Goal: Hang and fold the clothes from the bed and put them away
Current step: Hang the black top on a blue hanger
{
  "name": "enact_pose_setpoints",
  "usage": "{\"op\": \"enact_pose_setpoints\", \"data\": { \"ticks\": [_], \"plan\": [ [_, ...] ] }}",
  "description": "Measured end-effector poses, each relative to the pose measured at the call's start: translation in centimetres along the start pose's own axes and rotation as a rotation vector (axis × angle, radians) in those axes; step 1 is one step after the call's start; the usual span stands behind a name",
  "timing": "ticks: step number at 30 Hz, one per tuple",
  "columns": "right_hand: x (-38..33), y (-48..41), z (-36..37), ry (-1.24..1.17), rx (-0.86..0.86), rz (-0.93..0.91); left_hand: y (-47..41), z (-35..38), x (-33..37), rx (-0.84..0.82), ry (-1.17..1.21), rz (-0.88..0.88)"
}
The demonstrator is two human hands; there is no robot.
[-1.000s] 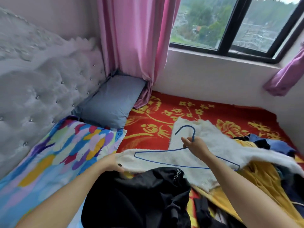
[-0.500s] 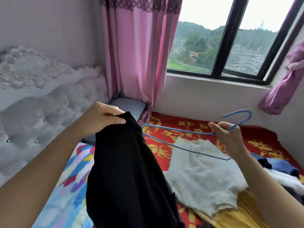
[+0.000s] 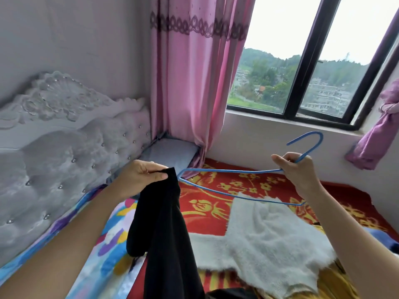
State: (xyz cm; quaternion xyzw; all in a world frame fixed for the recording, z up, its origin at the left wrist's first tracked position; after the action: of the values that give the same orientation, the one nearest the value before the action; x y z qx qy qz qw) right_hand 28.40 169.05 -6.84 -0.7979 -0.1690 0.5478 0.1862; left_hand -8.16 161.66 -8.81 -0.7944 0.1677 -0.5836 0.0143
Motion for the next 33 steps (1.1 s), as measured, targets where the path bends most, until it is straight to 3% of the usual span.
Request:
{"op": "enact_pose_setpoints", "data": {
  "ticks": [6, 12, 18, 33],
  "plan": [
    [0.2, 0.7, 3.0, 0.019, -0.036, 0.037, 2.2, 0.3, -2.5, 0.097, 0.200, -0.002],
    [0.4, 1.8, 5.9, 0.008, -0.120, 0.123, 4.1, 0.0, -3.7, 0.033, 0.182, -0.077],
    [0.3, 2.0, 6.4, -0.051, -0.120, 0.170, 5.6, -0.2, -5.0, 0.156, 0.280, -0.079],
    [2.3, 4.7, 7.9, -0.019, -0.196, 0.273, 7.6, 0.2, -7.2, 0.227, 0.313, -0.096]
  ]
}}
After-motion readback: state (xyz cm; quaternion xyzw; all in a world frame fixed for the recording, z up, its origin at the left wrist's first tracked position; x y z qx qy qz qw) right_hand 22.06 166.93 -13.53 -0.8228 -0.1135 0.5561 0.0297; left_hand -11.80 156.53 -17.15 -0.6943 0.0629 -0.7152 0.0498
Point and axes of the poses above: each hand's wrist, its own y-axis away from the middle knuckle, its own z-axis out of the palm, x = y × z, the point moved 1 cm from there along -y, towards the middle knuckle, and after that the axes turned 10 degrees about -x, right-handed, at the moved point
